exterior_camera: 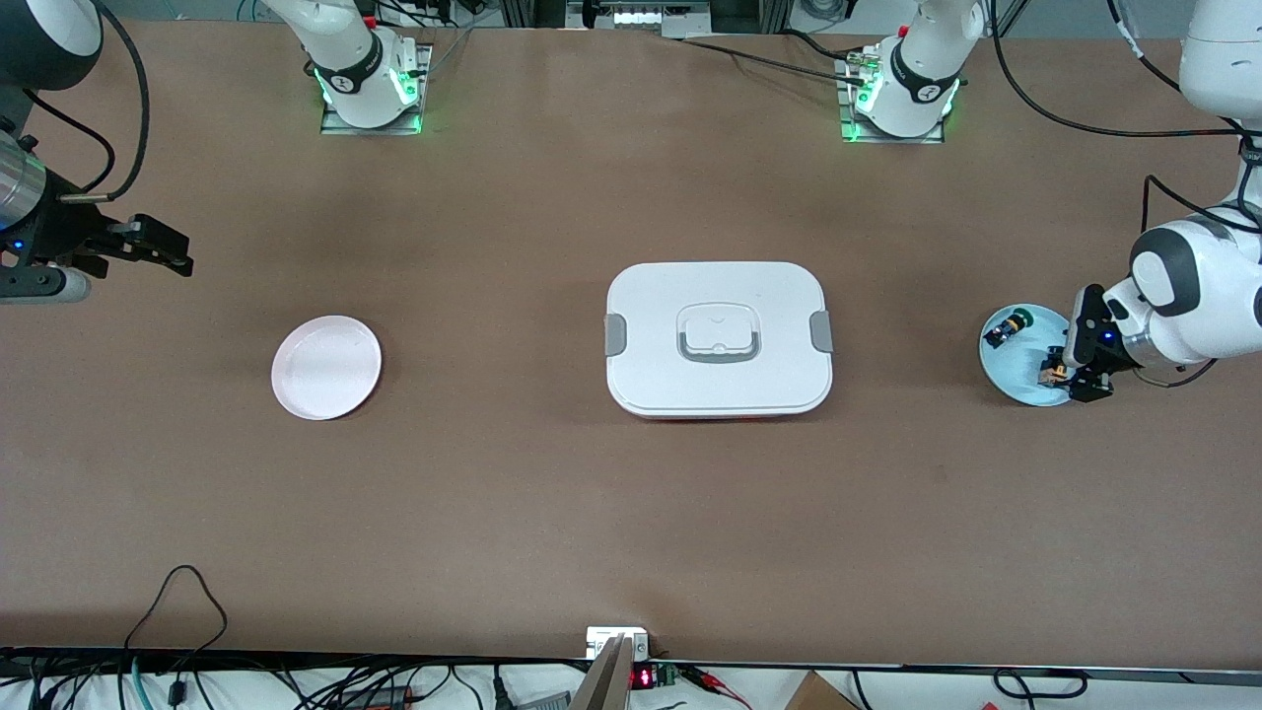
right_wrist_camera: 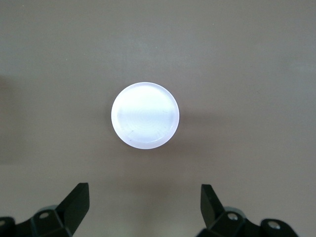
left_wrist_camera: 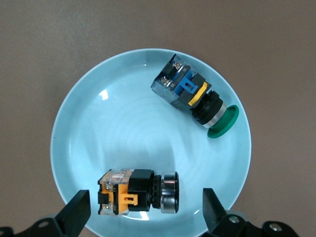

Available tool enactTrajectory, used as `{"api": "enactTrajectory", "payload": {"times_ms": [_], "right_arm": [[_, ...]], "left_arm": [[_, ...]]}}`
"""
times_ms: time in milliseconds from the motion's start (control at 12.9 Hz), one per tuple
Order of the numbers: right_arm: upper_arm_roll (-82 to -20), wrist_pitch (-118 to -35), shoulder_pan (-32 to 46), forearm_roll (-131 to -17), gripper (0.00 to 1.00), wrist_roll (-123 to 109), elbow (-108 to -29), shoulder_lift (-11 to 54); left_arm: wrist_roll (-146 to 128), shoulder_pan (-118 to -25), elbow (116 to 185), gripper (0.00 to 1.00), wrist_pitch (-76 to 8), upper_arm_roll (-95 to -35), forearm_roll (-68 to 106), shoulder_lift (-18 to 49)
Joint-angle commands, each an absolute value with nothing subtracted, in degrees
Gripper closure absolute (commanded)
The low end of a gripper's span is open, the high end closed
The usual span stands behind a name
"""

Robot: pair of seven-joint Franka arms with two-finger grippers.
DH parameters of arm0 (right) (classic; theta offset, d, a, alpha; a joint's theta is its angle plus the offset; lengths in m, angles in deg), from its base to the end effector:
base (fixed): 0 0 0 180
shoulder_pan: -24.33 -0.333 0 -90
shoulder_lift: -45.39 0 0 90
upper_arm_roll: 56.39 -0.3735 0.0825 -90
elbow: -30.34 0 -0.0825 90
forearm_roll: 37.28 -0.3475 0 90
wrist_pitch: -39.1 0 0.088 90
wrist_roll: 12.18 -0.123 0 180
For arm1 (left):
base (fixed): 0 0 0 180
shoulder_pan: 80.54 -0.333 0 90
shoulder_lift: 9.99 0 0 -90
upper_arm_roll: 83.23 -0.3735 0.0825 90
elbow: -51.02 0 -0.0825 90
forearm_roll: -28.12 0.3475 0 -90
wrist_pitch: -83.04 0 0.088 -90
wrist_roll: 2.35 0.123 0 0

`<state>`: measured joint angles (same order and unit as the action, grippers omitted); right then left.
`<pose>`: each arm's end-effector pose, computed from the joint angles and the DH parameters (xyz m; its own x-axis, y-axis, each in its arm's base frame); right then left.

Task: Transfer orange switch to right arm and place
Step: 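Grasp the orange switch with the left gripper and lift it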

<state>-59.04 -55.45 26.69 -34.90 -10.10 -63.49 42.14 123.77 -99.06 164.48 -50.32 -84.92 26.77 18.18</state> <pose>0.5411 -0.0028 0.6136 0.9980 0.0447 -0.0455 0.0464 -0.9982 0.0370 0.5626 0.2051 0.2678 -0.2540 -0.9634 0.0852 -0.9579 0.2628 0.1155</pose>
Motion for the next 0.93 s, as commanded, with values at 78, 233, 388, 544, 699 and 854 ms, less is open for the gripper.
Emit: {"api": "enactTrajectory", "payload": {"times_ms": [78, 233, 388, 544, 699, 854], "right_arm": [[-59.5, -54.3, 27.2, -35.5, 0.00, -9.3, -62.4, 42.0], [-59.5, -54.3, 27.2, -35.3, 0.00, -9.3, -62.4, 42.1], [-59.5, -54.3, 27.2, -35.5, 0.00, -9.5, -62.4, 42.0], [-59.5, -54.3, 27.1, -35.5, 0.00, -9.1, -62.4, 41.9], [-59.6, -54.3, 27.0, -35.5, 0.00, -9.3, -62.4, 41.7], [-59.6, -54.2, 27.0, -35.6, 0.00, -9.1, -62.5, 41.2]], "left_arm": [[126.1, -99.9, 163.3, 0.00, -51.6, -84.5, 25.0, 19.9], [126.2, -99.9, 163.1, 0.00, -51.7, -84.5, 24.3, 20.9], [126.2, -99.9, 162.9, 0.00, -51.8, -84.5, 24.3, 21.2], [126.2, -99.9, 162.8, 0.25, -51.8, -84.5, 24.2, 21.3], [126.6, -99.9, 162.7, 0.77, -51.7, -84.5, 24.2, 21.2], [126.7, -99.8, 161.9, 1.00, -51.5, -84.5, 22.9, 21.1]]}}
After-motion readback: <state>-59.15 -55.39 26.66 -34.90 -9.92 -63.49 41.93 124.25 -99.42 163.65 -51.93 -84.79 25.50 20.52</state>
